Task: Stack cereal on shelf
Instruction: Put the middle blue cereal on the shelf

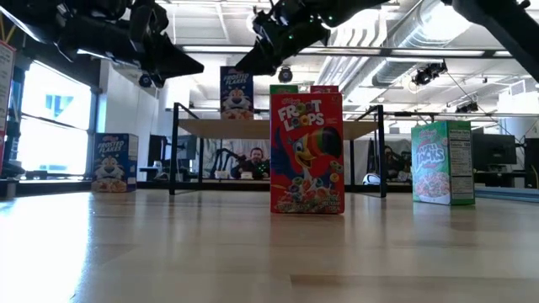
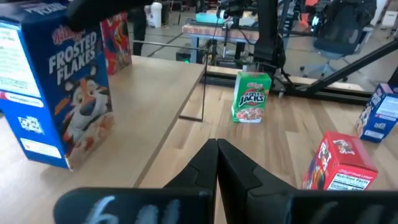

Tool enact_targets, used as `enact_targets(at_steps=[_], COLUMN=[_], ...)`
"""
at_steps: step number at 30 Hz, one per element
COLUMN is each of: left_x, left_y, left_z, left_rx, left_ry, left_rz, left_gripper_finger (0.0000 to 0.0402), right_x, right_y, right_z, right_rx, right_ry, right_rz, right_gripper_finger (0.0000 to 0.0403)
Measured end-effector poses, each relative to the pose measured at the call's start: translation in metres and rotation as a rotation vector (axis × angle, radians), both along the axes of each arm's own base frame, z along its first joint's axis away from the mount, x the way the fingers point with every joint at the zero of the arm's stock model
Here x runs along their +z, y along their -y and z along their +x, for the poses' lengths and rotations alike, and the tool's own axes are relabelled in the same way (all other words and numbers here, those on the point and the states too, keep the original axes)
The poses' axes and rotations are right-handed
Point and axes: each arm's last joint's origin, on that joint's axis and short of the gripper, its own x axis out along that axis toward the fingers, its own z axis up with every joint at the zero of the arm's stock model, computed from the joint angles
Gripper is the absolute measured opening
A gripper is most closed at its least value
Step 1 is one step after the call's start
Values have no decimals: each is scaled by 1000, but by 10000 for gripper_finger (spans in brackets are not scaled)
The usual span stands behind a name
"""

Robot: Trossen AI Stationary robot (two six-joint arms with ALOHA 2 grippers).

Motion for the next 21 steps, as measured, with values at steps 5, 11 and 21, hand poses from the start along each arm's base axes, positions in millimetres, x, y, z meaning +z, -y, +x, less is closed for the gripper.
enact_targets(at_steps=[5,11,21], left_x=[-2,-3,-4], left_y=[-1,-4,-5], left_z=[3,9,14], left_rx=[-2,3,4], left_ry=[-4,21,42], left_rz=[10,-8,-9], left_gripper_finger=[0,0,0], right_x=[-1,-1,-3], right_y=[6,7,8], right_z=[-2,-2,1], right_rx=[-12,-28,-83], right_ry=[1,1,-1], right_rz=[-1,-8,-10], right_gripper_finger=[190,190,221])
